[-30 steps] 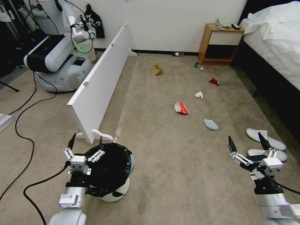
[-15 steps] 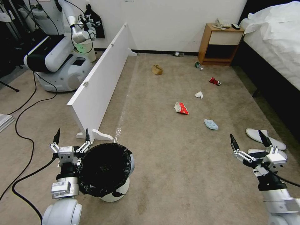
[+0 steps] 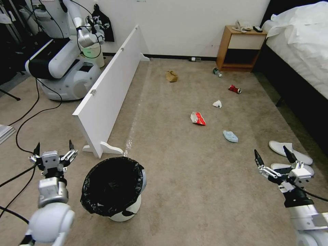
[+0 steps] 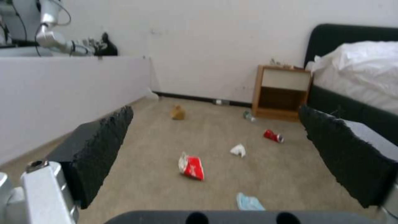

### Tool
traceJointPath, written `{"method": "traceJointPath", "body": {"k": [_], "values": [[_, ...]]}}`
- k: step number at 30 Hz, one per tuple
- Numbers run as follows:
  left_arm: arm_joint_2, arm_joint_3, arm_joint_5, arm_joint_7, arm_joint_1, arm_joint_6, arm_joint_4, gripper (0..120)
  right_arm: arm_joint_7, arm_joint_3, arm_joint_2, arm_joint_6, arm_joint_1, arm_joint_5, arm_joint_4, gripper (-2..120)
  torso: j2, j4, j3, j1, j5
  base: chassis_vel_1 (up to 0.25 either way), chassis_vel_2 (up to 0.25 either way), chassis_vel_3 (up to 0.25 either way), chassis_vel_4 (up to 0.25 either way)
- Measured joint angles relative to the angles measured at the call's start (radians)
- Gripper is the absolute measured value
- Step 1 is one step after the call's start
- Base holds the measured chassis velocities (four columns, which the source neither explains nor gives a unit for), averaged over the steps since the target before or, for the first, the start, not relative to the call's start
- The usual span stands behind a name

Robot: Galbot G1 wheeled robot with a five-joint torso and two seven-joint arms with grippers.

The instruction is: Pick up the trash bin and place the garbage on the floor into it.

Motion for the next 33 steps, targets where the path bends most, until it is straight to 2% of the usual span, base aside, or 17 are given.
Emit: {"method": "traceJointPath", "body": {"k": [1, 2, 3, 4, 5, 7, 8, 10, 11, 13, 17, 19, 23, 24, 26, 30, 33], "values": [[0.015, 0.002, -0.037, -0.005, -0.006, 0.027, -0.003, 100, 0.0, -0.001, 0.004, 0.0, -0.003, -0.007, -0.002, 100, 0.0, -0.0002, 0.0, 0.0, -0.0003, 0.0, 0.0, 0.0, 0.0], [0.048, 0.008, -0.1, -0.013, -0.023, 0.079, -0.004, 100, 0.0, -0.004, 0.01, 0.001, -0.008, -0.015, -0.006, 100, 0.0, -0.0005, 0.0, 0.0, 0.0001, 0.0, 0.0, 0.0, 0.0], [0.048, 0.008, -0.1, -0.013, -0.023, 0.079, -0.004, 100, 0.0, -0.004, 0.01, 0.001, -0.008, -0.015, -0.006, 100, 0.0, -0.0005, 0.0, 0.0, 0.0001, 0.0, 0.0, 0.0, 0.0], [0.077, 0.014, -0.149, -0.015, -0.04, 0.13, -0.002, 100, 0.0, -0.01, 0.016, 0.003, -0.011, -0.022, -0.011, 100, 0.0, -0.0005, 0.0, 0.0, 0.0001, 0.0, 0.0, 0.0, 0.0], [0.077, 0.014, -0.149, -0.015, -0.04, 0.13, -0.002, 100, 0.0, -0.01, 0.016, 0.003, -0.011, -0.022, -0.011, 100, 0.0, -0.0005, 0.0, 0.0, 0.0001, 0.0, 0.0, 0.0, 0.0], [0.11, 0.017, -0.214, -0.006, -0.054, 0.187, 0.008, 100, 0.0, -0.014, 0.025, 0.004, -0.013, -0.035, -0.014, 100, 0.0, -0.0004, 0.0, 0.0, 0.0, 0.0, 0.0, 0.0, 0.0], [0.11, 0.017, -0.214, -0.006, -0.054, 0.187, 0.008, 100, 0.0, -0.014, 0.025, 0.004, -0.013, -0.035, -0.014, 100, 0.0, -0.0004, 0.0, 0.0, 0.0, 0.0, 0.0, 0.0, 0.0], [0.143, 0.017, -0.316, 0.022, -0.055, 0.247, 0.011, 100, -0.001, -0.014, 0.036, 0.01, -0.02, -0.052, -0.014, 100, 0.0, -0.0001, 0.0, 0.0, 0.0, 0.0, 0.0, 0.0, 0.0], [0.143, 0.017, -0.316, 0.022, -0.055, 0.247, 0.011, 100, -0.001, -0.014, 0.036, 0.01, -0.02, -0.052, -0.014, 100, 0.0, -0.0001, 0.0, 0.0, 0.0, 0.0, 0.0, 0.0, 0.0], [0.159, 0.017, -0.374, 0.049, -0.056, 0.285, 0.013, 100, -0.006, -0.014, 0.045, 0.019, -0.03, -0.066, -0.016, 100, 0.0, -0.0002, 0.0, 0.0, 0.0, 0.0, 0.0, 0.0, 0.0], [0.179, 0.024, -0.389, 0.093, -0.064, 0.307, 0.027, 100, -0.014, -0.014, 0.053, 0.033, -0.039, -0.079, -0.019, 100, 0.0, -0.0002, 0.0, 0.0, 0.0002, 0.0, 0.0, 0.0, 0.0], [0.204, 0.037, -0.439, 0.127, -0.081, 0.35, 0.029, 100, -0.021, -0.016, 0.059, 0.044, -0.044, -0.088, -0.021, 100, 0.0, -0.0006, 0.0, 0.0, 0.0, 0.0, 0.0, 0.0, 0.0], [0.239, 0.042, -0.513, 0.101, -0.099, 0.418, 0.021, 100, -0.025, -0.02, 0.062, 0.049, -0.04, -0.094, -0.028, 100, 0.0, -0.0002, 0.0, 0.0, 0.0, 0.0, 0.0, 0.0, 0.0], [0.239, 0.042, -0.513, 0.101, -0.099, 0.418, 0.021, 100, -0.025, -0.02, 0.062, 0.049, -0.04, -0.094, -0.028, 100, 0.0, -0.0002, 0.0, 0.0, 0.0, 0.0, 0.0, 0.0, 0.0], [0.269, 0.039, -0.583, 0.089, -0.104, 0.429, 0.013, 100, -0.029, -0.022, 0.068, 0.052, -0.039, -0.101, -0.031, 100, 0.0, -0.0001, 0.0, 0.0, 0.0002, 0.0, 0.0, 0.0, 0.0], [0.287, 0.037, -0.617, 0.089, -0.114, 0.429, 0.013, 100, -0.032, -0.023, 0.074, 0.055, -0.041, -0.108, -0.031, 100, 0.0, -0.0001, 0.0, 0.0, 0.0002, 0.0, 0.0, 0.0, 0.0], [0.314, 0.051, -0.67, 0.085, -0.167, 0.429, 0.053, 100, -0.043, -0.026, 0.085, 0.064, -0.047, -0.122, -0.034, 100, 0.0, -0.0005, 0.0, 0.0, 0.0001, 0.0, 0.0, 0.0, 0.0]]}}
